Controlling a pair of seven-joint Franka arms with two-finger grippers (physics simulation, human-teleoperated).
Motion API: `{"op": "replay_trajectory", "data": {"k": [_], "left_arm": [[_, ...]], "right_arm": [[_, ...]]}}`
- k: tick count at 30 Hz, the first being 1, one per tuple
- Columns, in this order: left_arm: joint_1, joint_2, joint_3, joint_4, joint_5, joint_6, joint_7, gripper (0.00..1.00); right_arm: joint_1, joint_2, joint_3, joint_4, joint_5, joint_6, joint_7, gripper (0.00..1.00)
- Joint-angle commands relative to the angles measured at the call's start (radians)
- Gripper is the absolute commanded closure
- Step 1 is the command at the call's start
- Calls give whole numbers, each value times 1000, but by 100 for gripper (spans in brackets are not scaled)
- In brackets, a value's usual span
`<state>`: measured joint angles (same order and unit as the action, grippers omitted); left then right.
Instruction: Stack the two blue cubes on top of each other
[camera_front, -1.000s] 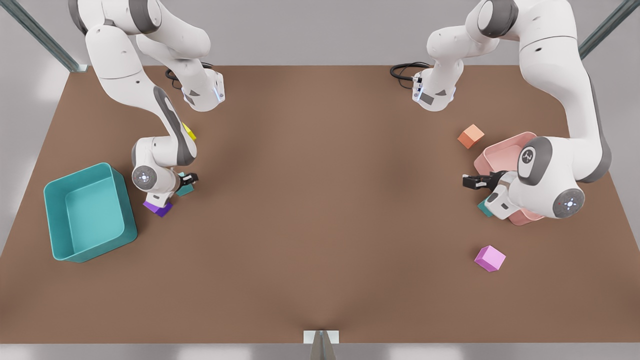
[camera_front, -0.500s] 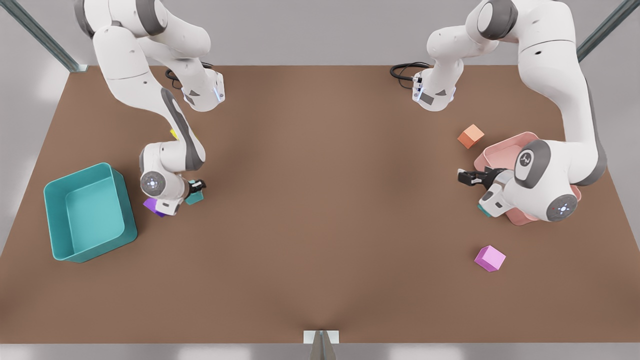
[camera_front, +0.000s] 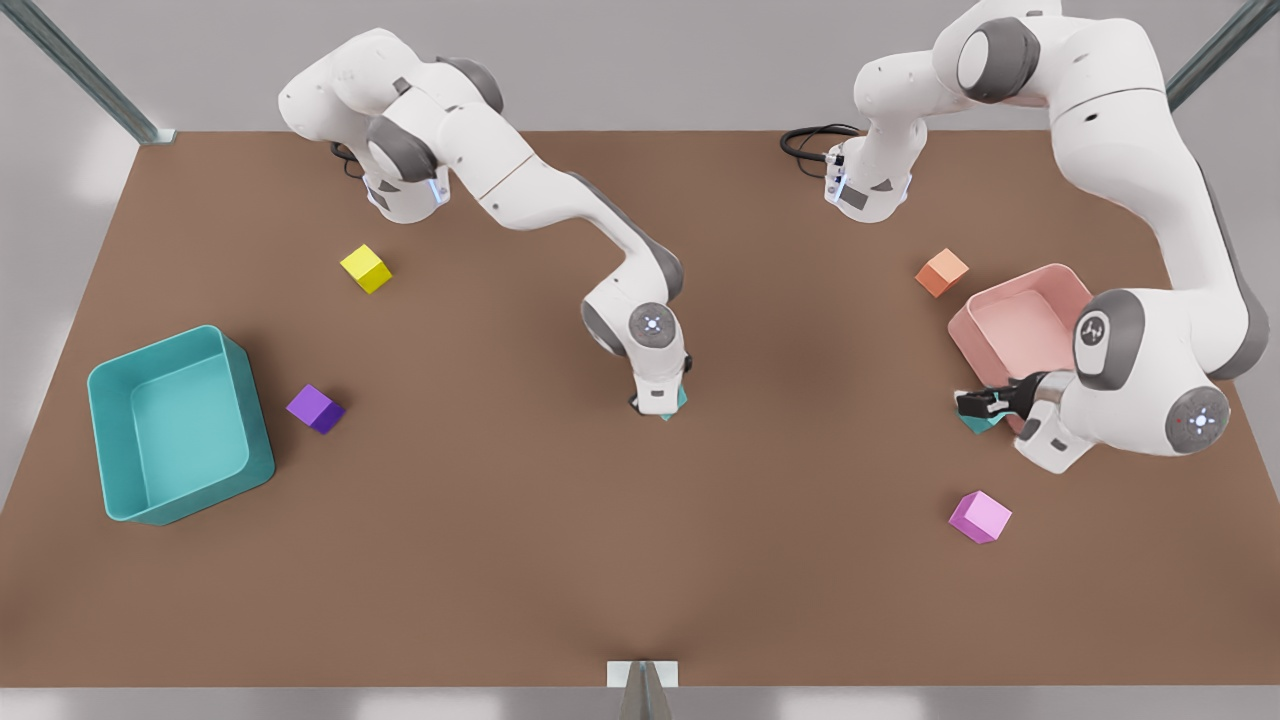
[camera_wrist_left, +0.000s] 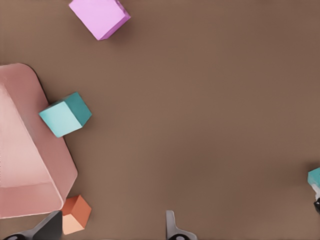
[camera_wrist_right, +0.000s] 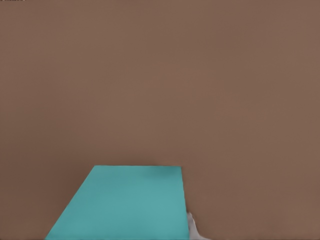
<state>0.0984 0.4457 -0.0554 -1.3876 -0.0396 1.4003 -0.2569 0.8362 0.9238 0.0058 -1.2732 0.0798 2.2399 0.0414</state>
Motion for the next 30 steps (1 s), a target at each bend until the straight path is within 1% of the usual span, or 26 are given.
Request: {"op": "replay_trajectory", "data": {"k": [1, 2, 3, 4, 5, 6, 7, 8, 9, 12, 13, 14, 16, 17, 18, 19, 20, 22, 23, 24, 26, 30], "left_arm": [[-139, -103, 230, -216, -49, 337, -648, 0], [-143, -140, 253, -376, -49, 560, -1134, 0], [-141, -142, 296, -416, -49, 637, -1373, 0], [-126, -143, 299, -459, -49, 687, -1453, 0], [-120, -143, 299, -527, -89, 830, -1527, 0], [-121, -145, 299, -568, -108, 919, -1598, 0], [-120, -145, 299, -614, -152, 993, -1658, 0], [-120, -145, 299, -648, -206, 1026, -1658, 0], [-120, -145, 299, -650, -284, 1025, -1658, 0], [-112, -143, 299, -708, -371, 1028, -1688, 0], [-111, -142, 299, -708, -436, 1028, -1737, 0], [-111, -143, 299, -703, -448, 1030, -1762, 0], [-94, -143, 299, -703, -496, 1022, -1809, 0], [-83, -143, 299, -705, -494, 1022, -1854, 0], [-77, -139, 299, -706, -494, 1022, -1857, 0], [-74, -136, 299, -725, -494, 1020, -1869, 0], [-74, -136, 302, -725, -490, 1022, -1888, 0], [-80, -134, 315, -761, -393, 1020, -1885, 0], [-82, -136, 315, -769, -284, 1019, -1882, 0], [-82, -136, 315, -768, -260, 1020, -1862, 0], [-77, -133, 315, -777, -260, 1020, -1782, 0], [-78, -122, 315, -789, -273, 1033, -1788, 0]], "right_arm": [[4, 9, -3, 5, -12, 9, 479, 0], [3, 9, -3, 8, -12, 9, 476, 0], [3, 7, -3, 8, -12, 9, 477, 0], [1, 3, -3, 9, -12, 7, 476, 0], [-2, -5, -4, 11, -11, 6, 476, 0], [-3, -11, -10, 12, -11, 3, 474, 0], [-5, -34, -21, 12, -9, -5, 469, 0], [-34, -75, -21, 2, -12, -37, 463, 0], [-57, -111, -20, 1, -11, -103, 430, 0], [-184, -194, -17, 15, -8, -331, 301, 0], [-261, -226, -17, 15, -3, -465, 195, 0], [-339, -229, -23, -1, -12, -566, 71, 0], [-503, -224, -35, -17, -117, -622, -175, 0], [-594, -223, -33, -8, -120, -622, -286, 0], [-629, -226, -40, 18, -118, -622, -368, 0], [-654, -256, -49, 28, -123, -622, -470, 0], [-654, -318, -49, 25, -133, -641, -502, 0], [-643, -437, -49, 21, -152, -755, -477, 0], [-625, -493, -46, 17, -176, -822, -422, 1], [-615, -528, -46, 14, -206, -847, -345, 1], [-620, -560, -50, 11, -218, -864, -299, 0], [-657, -574, -78, 43, -216, -876, -302, 0]]}}
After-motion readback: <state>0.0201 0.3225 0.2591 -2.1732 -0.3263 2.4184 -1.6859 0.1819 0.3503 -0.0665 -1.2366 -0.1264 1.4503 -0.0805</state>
